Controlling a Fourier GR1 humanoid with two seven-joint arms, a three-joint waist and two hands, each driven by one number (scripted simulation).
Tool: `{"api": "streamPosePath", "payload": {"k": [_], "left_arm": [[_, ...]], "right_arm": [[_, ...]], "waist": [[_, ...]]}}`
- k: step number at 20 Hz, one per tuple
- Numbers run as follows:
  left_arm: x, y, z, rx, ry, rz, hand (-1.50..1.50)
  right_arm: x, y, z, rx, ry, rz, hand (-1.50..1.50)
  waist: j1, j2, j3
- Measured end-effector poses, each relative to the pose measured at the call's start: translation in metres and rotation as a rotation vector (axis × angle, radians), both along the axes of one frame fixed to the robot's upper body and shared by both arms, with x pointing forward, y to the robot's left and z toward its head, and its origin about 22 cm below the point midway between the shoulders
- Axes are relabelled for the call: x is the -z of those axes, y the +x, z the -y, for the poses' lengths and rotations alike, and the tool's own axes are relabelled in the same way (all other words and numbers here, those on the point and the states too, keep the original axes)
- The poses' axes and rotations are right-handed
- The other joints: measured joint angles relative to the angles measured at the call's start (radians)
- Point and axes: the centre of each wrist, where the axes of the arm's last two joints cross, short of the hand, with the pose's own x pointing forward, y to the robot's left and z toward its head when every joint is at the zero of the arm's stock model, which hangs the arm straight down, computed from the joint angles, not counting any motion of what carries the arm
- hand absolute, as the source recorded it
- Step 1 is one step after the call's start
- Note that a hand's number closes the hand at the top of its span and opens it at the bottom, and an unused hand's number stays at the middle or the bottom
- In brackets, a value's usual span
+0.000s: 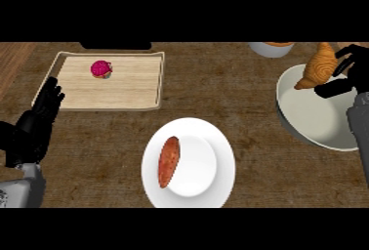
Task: Pick the croissant from the plate and place it in the bowl
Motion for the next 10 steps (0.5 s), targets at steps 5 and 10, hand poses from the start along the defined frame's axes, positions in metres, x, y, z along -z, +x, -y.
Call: {"api": "streamPosePath", "payload": {"k": [5,10], "left_arm": [[0.0,0.0,-0.002,-0.003,-0.003,0.005,0.0],[0.0,-0.001,-0.005,-0.008,-0.002,-0.002,0.0]], "right_arm": [[0.022,-0.001,0.034,-0.018,0.087,-0.102,-1.5],[0.038,-0.006,0.052,-0.08,0.235,-0.013,-1.5]], "waist": [[-0.002,-0.002,0.0],[-0.006,-0.003,0.001]]}}
